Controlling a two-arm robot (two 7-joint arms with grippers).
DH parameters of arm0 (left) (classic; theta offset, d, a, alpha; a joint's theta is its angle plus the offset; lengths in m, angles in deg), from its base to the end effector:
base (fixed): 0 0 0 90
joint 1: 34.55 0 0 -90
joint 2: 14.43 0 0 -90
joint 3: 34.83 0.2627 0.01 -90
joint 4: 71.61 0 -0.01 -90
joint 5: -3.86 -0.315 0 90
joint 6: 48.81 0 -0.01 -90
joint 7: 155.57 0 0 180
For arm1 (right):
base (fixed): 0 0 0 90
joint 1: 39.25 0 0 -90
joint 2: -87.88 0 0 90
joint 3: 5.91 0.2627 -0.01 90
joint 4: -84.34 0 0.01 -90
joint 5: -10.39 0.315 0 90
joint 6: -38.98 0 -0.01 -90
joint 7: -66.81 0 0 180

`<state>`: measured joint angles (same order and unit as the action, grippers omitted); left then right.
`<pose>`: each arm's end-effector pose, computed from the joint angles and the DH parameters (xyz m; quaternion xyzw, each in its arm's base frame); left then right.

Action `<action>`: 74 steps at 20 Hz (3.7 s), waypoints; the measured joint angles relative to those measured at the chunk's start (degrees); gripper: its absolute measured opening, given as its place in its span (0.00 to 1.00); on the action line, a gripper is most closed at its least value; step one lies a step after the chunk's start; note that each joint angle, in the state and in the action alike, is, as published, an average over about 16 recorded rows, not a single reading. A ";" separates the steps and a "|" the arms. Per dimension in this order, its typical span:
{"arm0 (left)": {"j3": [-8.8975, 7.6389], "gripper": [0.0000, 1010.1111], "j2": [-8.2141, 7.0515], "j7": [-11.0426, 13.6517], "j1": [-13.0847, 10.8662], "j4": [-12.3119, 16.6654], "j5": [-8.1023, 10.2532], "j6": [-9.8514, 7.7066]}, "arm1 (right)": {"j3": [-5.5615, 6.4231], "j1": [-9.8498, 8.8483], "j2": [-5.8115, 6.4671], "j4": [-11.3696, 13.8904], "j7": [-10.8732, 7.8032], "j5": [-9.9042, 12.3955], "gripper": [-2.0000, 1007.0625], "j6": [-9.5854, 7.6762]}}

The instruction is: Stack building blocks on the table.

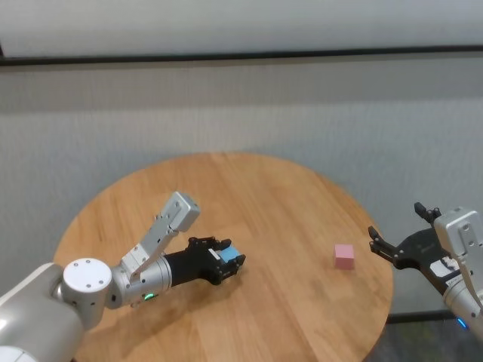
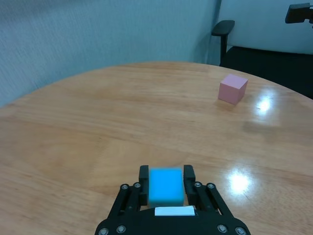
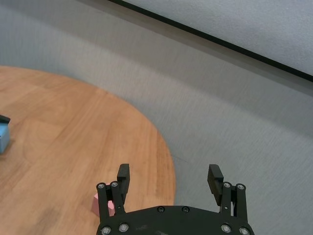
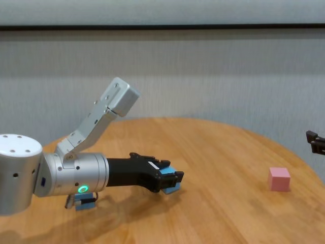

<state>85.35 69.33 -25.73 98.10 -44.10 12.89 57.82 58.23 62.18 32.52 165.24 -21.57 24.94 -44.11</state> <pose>0.4765 -0.0162 -0.3210 0.1529 -0.0192 0.3030 0.9405 0.3595 -0.0655 -0.2815 -0.1414 -0.1324 -0.5799 0.7913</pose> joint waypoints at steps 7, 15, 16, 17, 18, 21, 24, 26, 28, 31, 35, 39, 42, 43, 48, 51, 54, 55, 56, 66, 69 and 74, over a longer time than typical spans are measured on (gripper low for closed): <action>-1.18 0.67 -1.43 0.26 -1.72 4.60 0.19 -1.76 | 0.00 0.00 0.00 0.00 0.00 0.00 1.00 0.00; -3.25 0.90 -6.02 0.34 -6.63 16.44 2.48 -5.29 | 0.00 0.00 0.00 0.00 0.00 0.00 1.00 0.00; -3.51 0.91 -6.77 0.35 -7.37 18.06 2.87 -5.70 | 0.00 0.00 0.00 0.00 0.00 0.00 1.00 0.00; -3.77 0.93 -7.53 0.35 -8.13 19.63 3.27 -6.07 | 0.00 0.00 0.00 0.00 0.00 0.00 1.00 0.00; -4.02 0.95 -8.30 0.36 -8.88 21.14 3.67 -6.40 | 0.00 0.00 0.00 0.00 0.00 0.00 1.00 0.00; -4.69 0.98 -10.56 0.32 -11.00 25.10 4.83 -7.14 | 0.00 0.00 0.00 0.00 0.00 0.00 1.00 0.00; -5.15 0.99 -12.38 0.22 -12.62 27.60 5.76 -7.44 | 0.00 0.00 0.00 0.00 0.00 0.00 1.00 0.00; -5.34 0.99 -13.32 0.16 -13.42 28.60 6.26 -7.46 | 0.00 0.00 0.00 0.00 0.00 0.00 1.00 0.00; -5.47 0.99 -14.10 0.11 -14.04 29.24 6.73 -7.38 | 0.00 0.00 0.00 0.00 0.00 0.00 1.00 0.00; -5.58 0.99 -14.94 -0.02 -14.60 29.57 7.35 -7.18 | 0.00 0.00 0.00 0.00 0.00 0.00 1.00 0.00; -5.57 0.99 -15.62 -0.11 -14.89 29.38 7.99 -6.80 | 0.00 0.00 0.00 0.00 0.00 0.00 1.00 0.00; -5.37 0.99 -16.02 -0.14 -14.87 28.94 8.36 -6.59 | 0.00 0.00 0.00 0.00 0.00 0.00 1.00 0.00; -5.24 0.99 -16.31 -0.11 -14.91 28.80 8.56 -6.52 | 0.00 0.00 0.00 0.00 -0.03 0.00 1.00 0.00; -5.21 0.99 -16.40 -0.10 -14.93 28.78 8.61 -6.51 | 0.01 -0.01 0.00 0.01 -0.07 0.00 1.00 -0.01; -5.07 0.99 -16.69 -0.03 -15.04 28.85 8.71 -6.55 | 0.40 -0.26 -0.01 0.26 -0.60 0.26 1.00 -0.36; -5.00 0.99 -16.71 -0.05 -15.04 28.88 8.67 -6.63 | 0.78 -0.58 -0.05 0.62 -1.11 0.58 1.00 -0.85; -4.99 0.99 -16.68 -0.05 -15.03 28.86 8.64 -6.61 | 1.25 -0.97 -0.19 1.01 -1.72 1.02 1.00 -1.47; -4.99 0.99 -16.67 -0.05 -15.02 28.85 8.64 -6.60 | 1.42 -1.10 -0.28 1.13 -1.94 1.19 1.00 -1.69; -5.00 0.99 -16.66 -0.05 -15.02 28.85 8.63 -6.58 | 1.60 -1.24 -0.38 1.22 -2.17 1.36 1.00 -1.92; -5.04 0.99 -16.58 -0.05 -14.98 28.76 8.60 -6.44 | 2.66 -1.64 -2.34 0.23 -3.99 2.14 1.00 -4.18; -5.06 0.99 -16.57 -0.05 -14.96 28.74 8.59 -6.41 | 2.60 -1.22 -3.22 -1.06 -4.54 1.86 1.00 -4.60; -5.07 0.99 -16.55 -0.05 -14.95 28.72 8.59 -6.38 | 2.20 -0.14 -4.66 -3.79 -5.73 1.05 1.00 -5.20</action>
<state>80.27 52.78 -25.78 83.15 -15.39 21.48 51.43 60.42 62.03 27.86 161.45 -27.30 25.99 -49.32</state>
